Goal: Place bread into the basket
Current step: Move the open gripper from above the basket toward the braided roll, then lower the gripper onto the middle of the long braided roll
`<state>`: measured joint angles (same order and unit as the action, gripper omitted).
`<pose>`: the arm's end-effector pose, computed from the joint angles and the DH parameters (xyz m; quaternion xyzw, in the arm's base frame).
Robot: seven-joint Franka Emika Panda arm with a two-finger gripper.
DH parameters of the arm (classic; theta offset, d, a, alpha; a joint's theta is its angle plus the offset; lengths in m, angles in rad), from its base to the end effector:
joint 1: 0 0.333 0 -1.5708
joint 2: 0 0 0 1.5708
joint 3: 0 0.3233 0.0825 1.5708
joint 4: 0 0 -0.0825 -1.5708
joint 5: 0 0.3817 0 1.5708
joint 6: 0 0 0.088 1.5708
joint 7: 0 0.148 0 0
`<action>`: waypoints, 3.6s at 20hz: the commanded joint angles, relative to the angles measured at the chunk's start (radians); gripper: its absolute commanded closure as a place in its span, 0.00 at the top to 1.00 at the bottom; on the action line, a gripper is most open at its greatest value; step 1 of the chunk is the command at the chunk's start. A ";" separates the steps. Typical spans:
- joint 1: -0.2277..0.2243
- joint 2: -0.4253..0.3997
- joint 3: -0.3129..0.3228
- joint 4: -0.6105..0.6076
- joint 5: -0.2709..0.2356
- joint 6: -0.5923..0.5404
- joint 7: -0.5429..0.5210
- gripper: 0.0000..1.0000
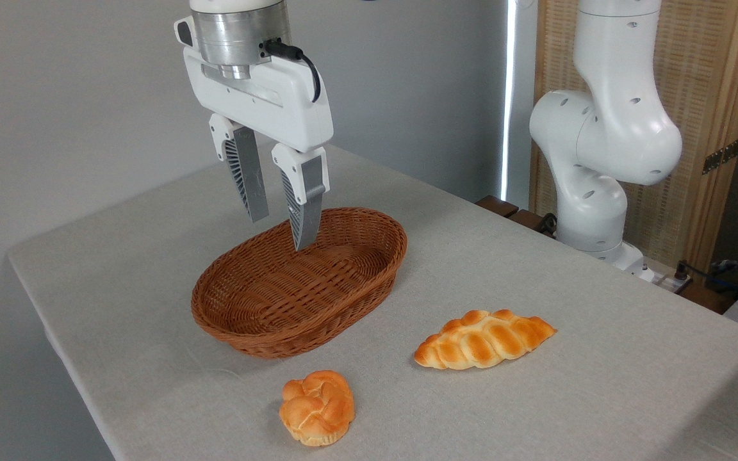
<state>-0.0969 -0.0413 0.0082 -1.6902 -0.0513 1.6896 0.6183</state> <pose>0.5472 -0.0556 0.5678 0.9385 -0.3436 0.0264 0.0195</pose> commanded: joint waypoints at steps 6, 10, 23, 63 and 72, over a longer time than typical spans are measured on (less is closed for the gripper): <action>-0.001 -0.012 0.019 0.007 -0.016 -0.030 -0.002 1.00; -0.001 -0.012 0.019 0.007 -0.016 -0.030 0.001 1.00; -0.011 -0.179 0.021 -0.202 -0.009 -0.034 0.137 1.00; -0.021 -0.348 0.164 -0.795 0.358 0.292 0.630 1.00; -0.023 -0.333 0.164 -0.836 0.358 0.371 0.630 1.00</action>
<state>-0.1038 -0.3742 0.1537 -2.5109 0.2877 2.0294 1.2358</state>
